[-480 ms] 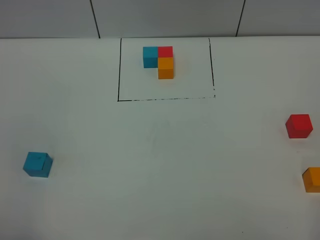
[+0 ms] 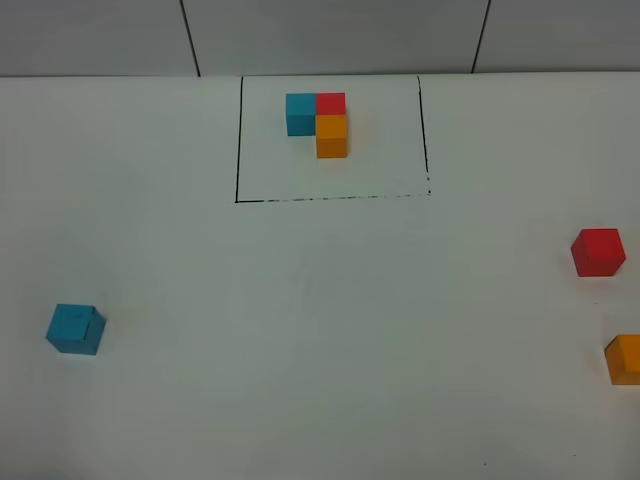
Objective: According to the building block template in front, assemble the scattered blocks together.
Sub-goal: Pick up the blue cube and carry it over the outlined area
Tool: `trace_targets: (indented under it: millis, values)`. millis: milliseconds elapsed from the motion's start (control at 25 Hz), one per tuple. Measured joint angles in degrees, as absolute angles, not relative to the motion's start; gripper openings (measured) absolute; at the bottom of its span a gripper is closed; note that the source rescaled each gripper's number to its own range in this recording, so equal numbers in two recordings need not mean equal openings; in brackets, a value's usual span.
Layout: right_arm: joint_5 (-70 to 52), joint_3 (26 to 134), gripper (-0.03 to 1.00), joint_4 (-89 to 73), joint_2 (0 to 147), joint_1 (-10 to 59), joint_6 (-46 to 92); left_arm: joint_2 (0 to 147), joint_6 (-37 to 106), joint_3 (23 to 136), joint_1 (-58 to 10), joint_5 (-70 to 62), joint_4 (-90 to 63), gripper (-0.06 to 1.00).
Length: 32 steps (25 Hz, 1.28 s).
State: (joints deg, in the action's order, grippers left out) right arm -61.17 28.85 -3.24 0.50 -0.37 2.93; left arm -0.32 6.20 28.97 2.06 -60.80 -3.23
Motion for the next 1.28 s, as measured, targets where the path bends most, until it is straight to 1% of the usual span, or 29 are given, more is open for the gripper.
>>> trace_targets:
  millis: [280,440,600,840,920,1120,1280]
  values:
    - [-61.2,28.9,0.71,-3.2,0.5,-0.4,2.9,-0.3,6.2,29.0,2.1,-60.8,-3.2,0.74]
    - [-61.2,28.9,0.71,-3.2,0.5,-0.4,2.9,4.5,5.7,31.5,2.1,-58.7,-0.8,0.74]
    - [-61.2,28.9,0.71,-3.2,0.5,-0.4,2.9,17.9,4.8,38.8,2.1,-57.6,1.1,0.74]
    - [-61.2,28.9,0.71,-3.2,0.5,-0.4,2.9,44.2,2.5,48.3,2.1,-62.0,2.6,0.74]
    - [-61.2,28.9,0.71,-3.2,0.5,-0.4,2.9,52.7,1.8,49.5,2.1,-61.7,2.1,0.74]
    - [-61.2,28.9,0.71,-3.2,0.5,-0.4,2.9,69.2,1.5,49.6,1.7,-56.0,-1.2,0.74]
    - [-61.2,28.9,0.71,-3.2,0.5,-0.4,2.9,77.6,2.5,49.6,-2.1,-50.7,-2.6,0.74]
